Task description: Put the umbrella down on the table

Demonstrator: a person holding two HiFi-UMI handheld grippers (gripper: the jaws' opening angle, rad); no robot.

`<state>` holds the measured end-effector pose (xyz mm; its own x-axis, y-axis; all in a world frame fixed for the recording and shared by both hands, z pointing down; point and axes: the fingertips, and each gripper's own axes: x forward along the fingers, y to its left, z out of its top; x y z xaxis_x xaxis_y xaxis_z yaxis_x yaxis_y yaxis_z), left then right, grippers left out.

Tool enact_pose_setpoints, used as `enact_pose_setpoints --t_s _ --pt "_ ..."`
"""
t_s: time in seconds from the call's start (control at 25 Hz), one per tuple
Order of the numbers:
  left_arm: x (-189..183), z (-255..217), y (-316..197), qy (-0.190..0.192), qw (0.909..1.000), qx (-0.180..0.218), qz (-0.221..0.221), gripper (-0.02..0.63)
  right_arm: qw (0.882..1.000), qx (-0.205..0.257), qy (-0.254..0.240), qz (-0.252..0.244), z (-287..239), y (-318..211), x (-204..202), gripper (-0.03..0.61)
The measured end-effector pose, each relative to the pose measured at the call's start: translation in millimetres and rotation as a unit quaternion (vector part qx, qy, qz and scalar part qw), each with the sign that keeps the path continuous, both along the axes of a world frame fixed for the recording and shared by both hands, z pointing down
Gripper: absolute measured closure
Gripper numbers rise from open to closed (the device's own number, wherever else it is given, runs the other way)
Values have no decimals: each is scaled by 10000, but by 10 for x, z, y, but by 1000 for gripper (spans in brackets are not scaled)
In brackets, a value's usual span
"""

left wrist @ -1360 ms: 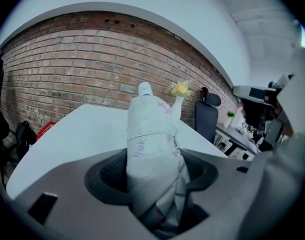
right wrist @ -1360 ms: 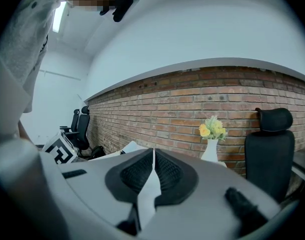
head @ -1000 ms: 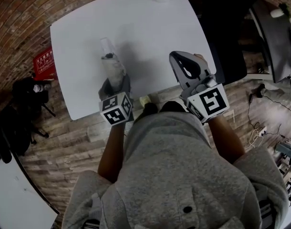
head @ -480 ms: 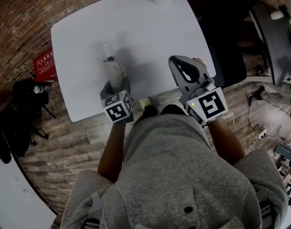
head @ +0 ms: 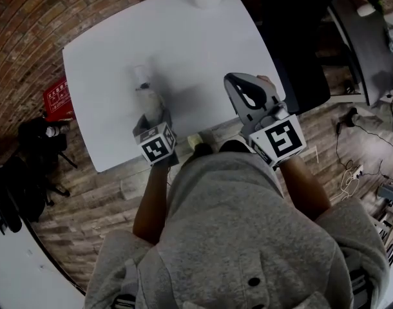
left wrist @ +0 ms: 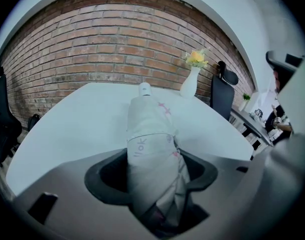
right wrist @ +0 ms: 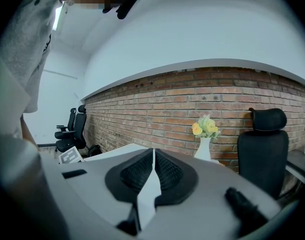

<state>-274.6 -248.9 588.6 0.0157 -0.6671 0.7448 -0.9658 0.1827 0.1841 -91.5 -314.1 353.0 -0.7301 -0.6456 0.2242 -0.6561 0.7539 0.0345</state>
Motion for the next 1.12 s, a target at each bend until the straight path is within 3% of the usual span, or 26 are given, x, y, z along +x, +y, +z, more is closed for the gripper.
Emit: enact_pose_setpoints --t_s 0.24,0.72,1.12 --pt "33 -2 -37 -106 9999 -76 33 327 9997 -14 145 172 21 -44 184 548" --pt "37 124 -57 -23 9992 -391 -6 316 9999 -63 21 112 36 12 145 548" --pt "56 98 -64 117 9996 -255 66 304 10000 -64 -4 49 78 64 157 548"
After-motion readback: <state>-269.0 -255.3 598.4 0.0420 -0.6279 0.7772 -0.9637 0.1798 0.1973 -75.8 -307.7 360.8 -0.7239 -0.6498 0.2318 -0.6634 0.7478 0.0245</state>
